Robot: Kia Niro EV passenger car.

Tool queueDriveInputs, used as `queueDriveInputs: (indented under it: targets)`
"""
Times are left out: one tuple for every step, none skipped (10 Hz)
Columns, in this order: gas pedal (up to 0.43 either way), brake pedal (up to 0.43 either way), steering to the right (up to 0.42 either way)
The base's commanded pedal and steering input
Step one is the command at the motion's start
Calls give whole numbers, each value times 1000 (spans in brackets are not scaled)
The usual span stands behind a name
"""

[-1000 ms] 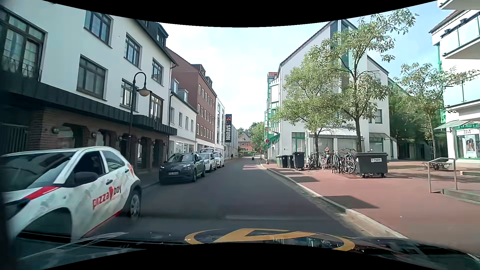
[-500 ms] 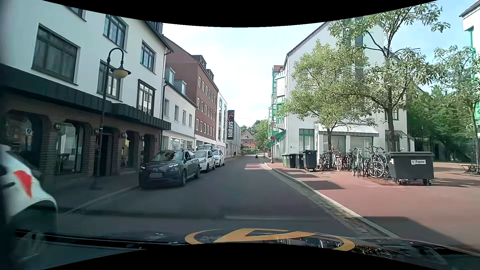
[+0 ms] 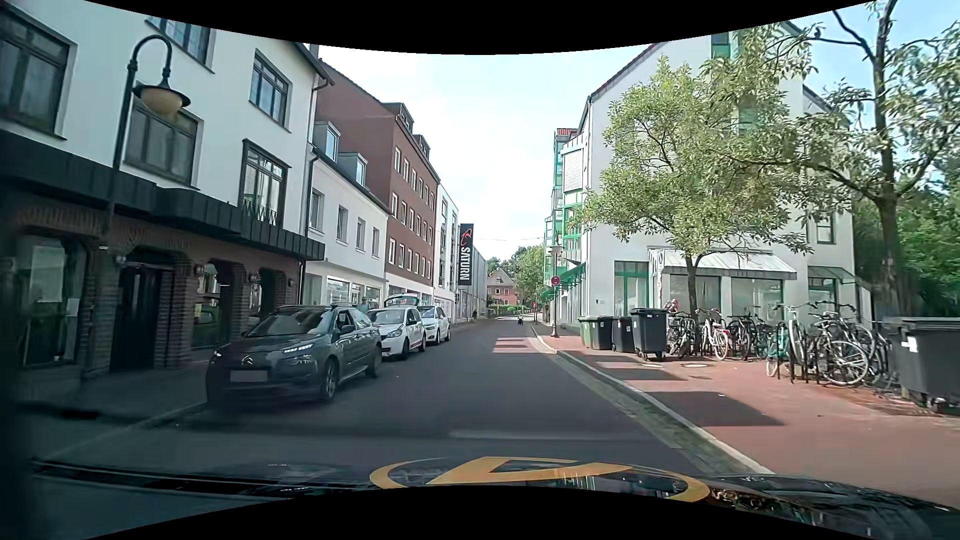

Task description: Follow the waypoints while adhering to traffic rules and regulations

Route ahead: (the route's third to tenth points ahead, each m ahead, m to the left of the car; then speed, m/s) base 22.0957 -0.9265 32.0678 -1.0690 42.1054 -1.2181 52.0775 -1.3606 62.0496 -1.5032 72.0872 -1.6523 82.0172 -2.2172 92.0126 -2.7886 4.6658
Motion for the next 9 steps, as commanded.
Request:
queueDriveInputs:
  targets:
    - [59, 0, -17]
    - [59, 0, -17]
    - [59, 0, -18]
    - [59, 0, -22]
    - [59, 0, -31]
    - [59, 0, -37]
    - [59, 0, -39]
    - [59, 0, -39]
    - [59, 0, -34]
